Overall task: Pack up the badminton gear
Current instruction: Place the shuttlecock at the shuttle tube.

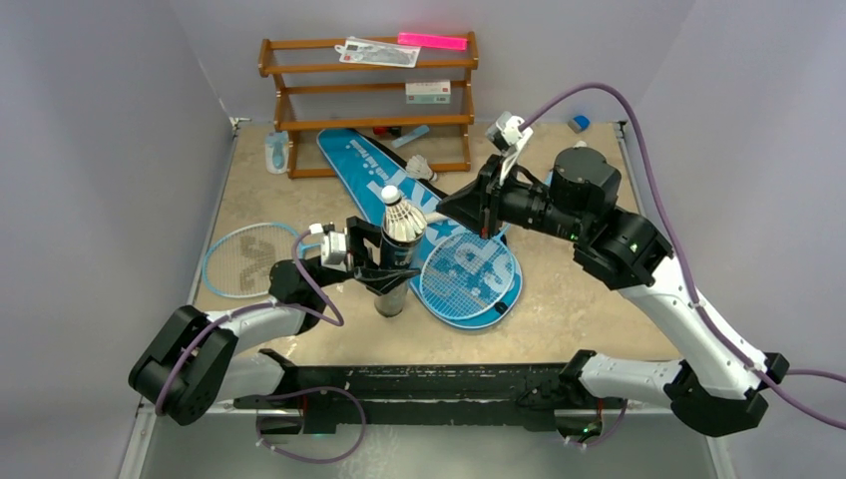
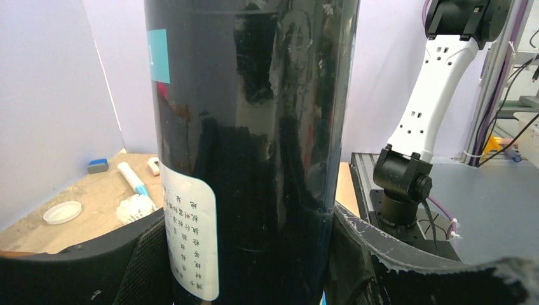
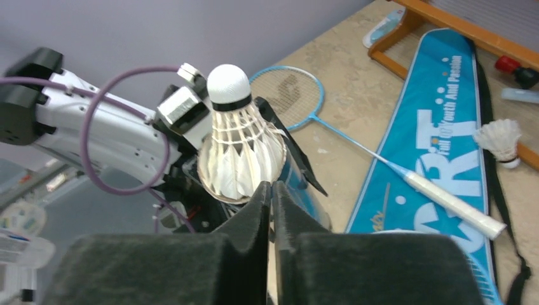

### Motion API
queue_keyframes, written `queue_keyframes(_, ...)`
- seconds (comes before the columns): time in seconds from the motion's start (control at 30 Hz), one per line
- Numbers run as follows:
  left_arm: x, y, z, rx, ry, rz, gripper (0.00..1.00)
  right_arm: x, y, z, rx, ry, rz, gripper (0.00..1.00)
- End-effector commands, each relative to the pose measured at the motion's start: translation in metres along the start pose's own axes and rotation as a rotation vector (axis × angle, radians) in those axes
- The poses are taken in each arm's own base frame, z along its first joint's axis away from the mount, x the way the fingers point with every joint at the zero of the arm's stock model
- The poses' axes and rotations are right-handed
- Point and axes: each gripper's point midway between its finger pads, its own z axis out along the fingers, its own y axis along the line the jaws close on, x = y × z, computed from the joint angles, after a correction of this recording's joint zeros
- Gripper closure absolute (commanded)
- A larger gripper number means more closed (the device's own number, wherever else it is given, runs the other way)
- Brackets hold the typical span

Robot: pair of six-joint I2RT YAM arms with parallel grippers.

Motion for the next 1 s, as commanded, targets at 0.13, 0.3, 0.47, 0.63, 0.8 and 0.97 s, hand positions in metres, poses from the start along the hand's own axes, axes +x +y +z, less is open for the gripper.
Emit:
queue_keyframes(0.13,-0.015,-0.009,0.001,0.045,-0.051,0.087,0.72,-0.012,0.019,0.004,-0.102,-0.004,-0.028,1.0)
queue_keyframes(0.3,-0.015,-0.009,0.001,0.045,-0.048,0.085,0.72,-0.006,0.019,0.009,-0.114,0.019,-0.023,1.0)
queue_keyframes(0.47,-0.014,-0.008,0.002,0.047,-0.044,0.08,0.72,0.001,0.02,0.015,-0.138,0.044,-0.015,1.0)
queue_keyframes(0.63,-0.013,-0.007,0.003,0.047,-0.04,0.073,0.72,0.006,0.02,0.018,-0.15,0.057,-0.009,1.0)
queue_keyframes(0.8,-0.011,-0.006,0.004,0.049,-0.034,0.065,0.72,0.01,0.021,0.02,-0.163,0.069,-0.005,1.0)
queue_keyframes(0.97,-0.01,-0.005,0.005,0.052,-0.031,0.056,0.72,0.014,0.02,0.022,-0.164,0.084,-0.001,1.0)
